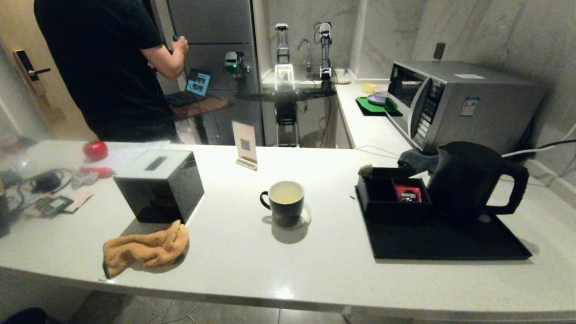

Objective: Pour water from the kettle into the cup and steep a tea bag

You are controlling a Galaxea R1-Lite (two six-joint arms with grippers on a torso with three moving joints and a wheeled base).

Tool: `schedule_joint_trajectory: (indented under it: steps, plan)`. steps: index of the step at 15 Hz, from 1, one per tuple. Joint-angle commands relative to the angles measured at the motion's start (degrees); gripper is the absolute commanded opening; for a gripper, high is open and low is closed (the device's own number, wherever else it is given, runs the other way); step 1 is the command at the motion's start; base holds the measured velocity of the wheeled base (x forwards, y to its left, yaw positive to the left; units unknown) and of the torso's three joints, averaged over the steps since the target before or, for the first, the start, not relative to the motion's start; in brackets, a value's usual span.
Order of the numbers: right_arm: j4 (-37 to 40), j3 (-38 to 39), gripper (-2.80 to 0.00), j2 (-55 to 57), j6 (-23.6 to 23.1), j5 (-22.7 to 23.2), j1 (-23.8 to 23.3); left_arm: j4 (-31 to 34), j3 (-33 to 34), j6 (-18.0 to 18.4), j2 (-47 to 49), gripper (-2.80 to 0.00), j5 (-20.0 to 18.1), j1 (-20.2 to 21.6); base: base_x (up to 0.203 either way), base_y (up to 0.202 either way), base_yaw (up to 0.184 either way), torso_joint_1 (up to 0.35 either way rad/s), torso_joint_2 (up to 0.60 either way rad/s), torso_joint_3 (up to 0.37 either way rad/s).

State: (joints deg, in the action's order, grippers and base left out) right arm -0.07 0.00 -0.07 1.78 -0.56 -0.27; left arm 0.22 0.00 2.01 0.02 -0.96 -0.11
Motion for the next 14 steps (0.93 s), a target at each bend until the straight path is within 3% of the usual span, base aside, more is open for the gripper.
schedule_joint_trajectory:
  steps: [1,10,14]
  plan:
    - [-0.01,0.00,-2.80,0.07,-0.02,0.03,0.00,0.02,0.00,0.01,-0.02,-2.80,0.00,-0.05,0.000,0.000,0.000,0.000,0.00,0.000]
    - [-0.80,-1.03,-2.80,0.07,-0.26,0.13,0.00,0.04,0.00,0.01,-0.02,-2.80,0.00,-0.06,0.000,0.000,0.000,0.000,0.00,0.000]
    - [2.34,-8.48,-2.80,6.18,0.30,6.84,0.17,0.04,0.00,0.01,-0.02,-2.80,0.00,0.02,0.000,0.000,0.000,0.000,0.00,0.000]
